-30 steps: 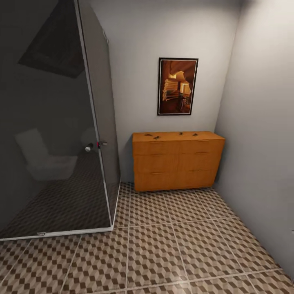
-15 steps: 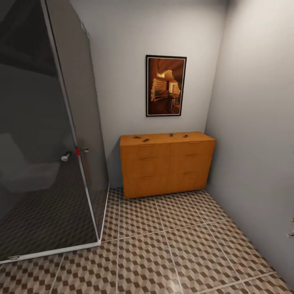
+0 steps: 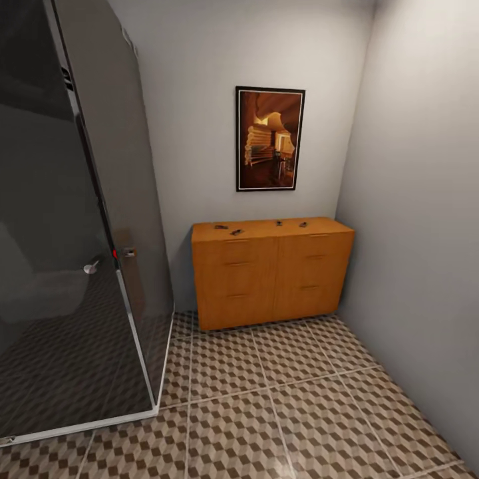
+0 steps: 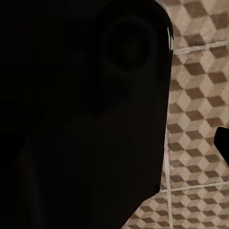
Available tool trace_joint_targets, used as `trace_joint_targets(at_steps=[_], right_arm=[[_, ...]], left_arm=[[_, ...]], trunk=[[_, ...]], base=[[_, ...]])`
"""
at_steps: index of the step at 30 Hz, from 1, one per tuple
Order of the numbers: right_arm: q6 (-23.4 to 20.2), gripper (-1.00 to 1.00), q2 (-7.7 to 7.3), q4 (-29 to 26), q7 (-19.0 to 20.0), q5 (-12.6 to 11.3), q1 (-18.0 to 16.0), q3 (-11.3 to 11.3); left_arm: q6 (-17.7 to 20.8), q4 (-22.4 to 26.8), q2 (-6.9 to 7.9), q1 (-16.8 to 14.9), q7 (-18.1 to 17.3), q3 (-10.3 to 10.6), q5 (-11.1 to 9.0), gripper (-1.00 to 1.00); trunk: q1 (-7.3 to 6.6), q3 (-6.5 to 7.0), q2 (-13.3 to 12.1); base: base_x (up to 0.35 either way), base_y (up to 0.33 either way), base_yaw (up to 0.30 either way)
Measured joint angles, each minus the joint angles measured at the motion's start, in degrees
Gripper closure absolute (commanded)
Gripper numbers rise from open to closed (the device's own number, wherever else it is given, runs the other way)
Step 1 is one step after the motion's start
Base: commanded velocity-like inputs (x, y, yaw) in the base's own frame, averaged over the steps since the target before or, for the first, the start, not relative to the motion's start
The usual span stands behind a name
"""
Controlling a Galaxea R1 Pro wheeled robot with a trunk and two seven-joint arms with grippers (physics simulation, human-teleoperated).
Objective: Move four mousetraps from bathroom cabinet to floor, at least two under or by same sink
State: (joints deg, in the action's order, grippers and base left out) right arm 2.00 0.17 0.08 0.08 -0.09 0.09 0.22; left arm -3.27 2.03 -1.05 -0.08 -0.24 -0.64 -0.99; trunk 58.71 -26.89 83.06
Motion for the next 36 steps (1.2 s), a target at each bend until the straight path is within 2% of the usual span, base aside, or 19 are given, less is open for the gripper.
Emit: trace_joint_targets(at_steps=[21,36], right_arm=[[0.0,-1.0,0.0,0.0,0.0,0.3,0.0,0.0],[0.0,-1.0,0.0,0.0,0.0,0.4,0.0,0.1]], left_arm=[[0.0,0.0,0.0,0.0,0.0,0.0,0.0,-1.0],[0.2,0.0,0.06,0.0,0.0,0.0,0.0,-1.0]], trunk=[[0.01,0.0,0.0],[-0.01,0.0,0.0]], base=[[0.03,-0.007,0.0],[0.138,-0.189,0.0]])
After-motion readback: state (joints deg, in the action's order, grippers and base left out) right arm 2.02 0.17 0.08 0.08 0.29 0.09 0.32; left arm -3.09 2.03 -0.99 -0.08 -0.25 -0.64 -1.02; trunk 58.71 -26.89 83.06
